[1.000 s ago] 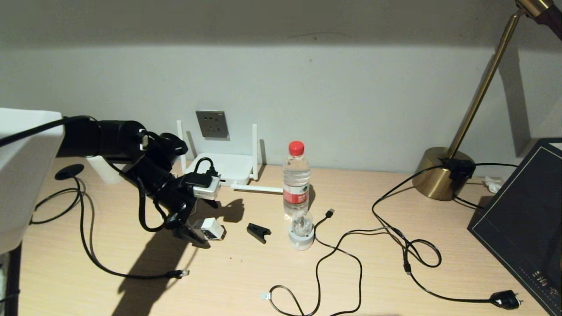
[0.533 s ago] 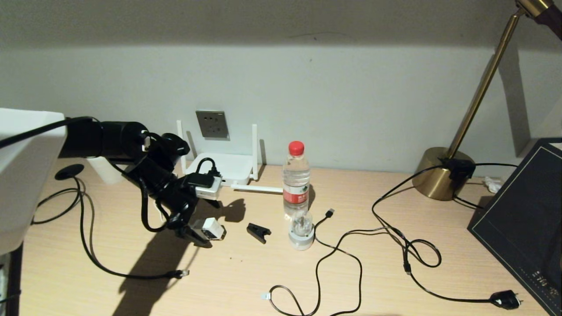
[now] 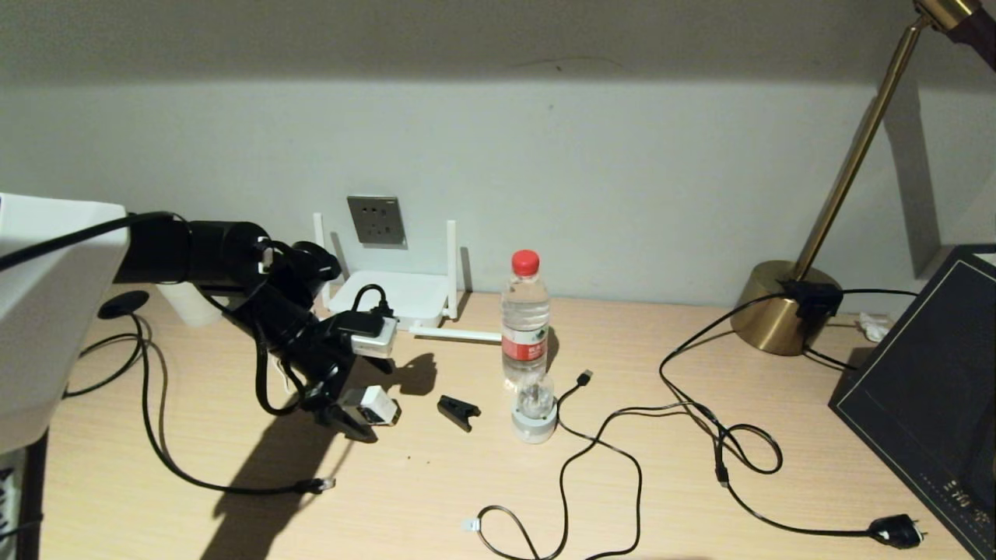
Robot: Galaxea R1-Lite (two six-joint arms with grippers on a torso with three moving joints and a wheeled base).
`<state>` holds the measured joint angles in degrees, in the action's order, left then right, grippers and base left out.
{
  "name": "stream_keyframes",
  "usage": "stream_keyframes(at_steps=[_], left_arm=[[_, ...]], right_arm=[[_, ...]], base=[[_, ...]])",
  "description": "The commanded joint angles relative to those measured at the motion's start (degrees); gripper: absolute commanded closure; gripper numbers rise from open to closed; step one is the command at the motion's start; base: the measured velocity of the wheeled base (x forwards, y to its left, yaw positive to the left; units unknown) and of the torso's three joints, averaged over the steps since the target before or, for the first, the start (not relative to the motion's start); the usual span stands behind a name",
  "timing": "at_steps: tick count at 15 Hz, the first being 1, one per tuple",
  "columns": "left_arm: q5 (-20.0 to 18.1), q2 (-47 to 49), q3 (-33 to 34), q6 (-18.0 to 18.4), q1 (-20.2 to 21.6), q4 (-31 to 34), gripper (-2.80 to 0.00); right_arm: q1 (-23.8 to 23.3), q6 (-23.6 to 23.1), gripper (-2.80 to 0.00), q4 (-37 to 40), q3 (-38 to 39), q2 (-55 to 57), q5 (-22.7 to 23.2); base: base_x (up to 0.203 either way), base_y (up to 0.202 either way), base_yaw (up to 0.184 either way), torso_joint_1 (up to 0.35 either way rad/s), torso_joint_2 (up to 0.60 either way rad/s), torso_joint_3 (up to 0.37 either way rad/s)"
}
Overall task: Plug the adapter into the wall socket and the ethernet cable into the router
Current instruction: Pick up plug
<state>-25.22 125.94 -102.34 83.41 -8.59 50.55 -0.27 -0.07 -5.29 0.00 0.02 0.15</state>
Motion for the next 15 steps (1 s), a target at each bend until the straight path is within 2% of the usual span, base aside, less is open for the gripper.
stream_keyframes(at_steps=[1, 6, 7, 8, 15], left_arm=[[-0.1, 0.0, 0.0, 0.4, 0.0, 0.2, -2.80], [-0.2, -0.9, 0.8, 0.4, 0.1, 0.3, -2.80], [-0.2, -1.1, 1.0, 0.4, 0.1, 0.3, -0.55], [-0.2, -1.2, 1.6, 0.4, 0.1, 0.3, 0.00], [-0.2, -0.9, 2.6, 0.4, 0.2, -1.2, 0.00]], right_arm=[[0.0, 0.0, 0.00, -0.1, 2.0, 0.1, 0.0], [0.0, 0.0, 0.00, -0.1, 2.0, 0.1, 0.0], [0.0, 0.0, 0.00, -0.1, 2.0, 0.1, 0.0], [0.0, 0.0, 0.00, -0.1, 2.0, 0.1, 0.0], [0.0, 0.0, 0.00, -0.1, 2.0, 0.0, 0.0]], base=[[0.000, 0.000, 0.000, 0.000, 0.00, 0.000], [0.000, 0.000, 0.000, 0.000, 0.00, 0.000], [0.000, 0.000, 0.000, 0.000, 0.00, 0.000], [0.000, 0.000, 0.000, 0.000, 0.00, 0.000], [0.000, 0.000, 0.000, 0.000, 0.00, 0.000]])
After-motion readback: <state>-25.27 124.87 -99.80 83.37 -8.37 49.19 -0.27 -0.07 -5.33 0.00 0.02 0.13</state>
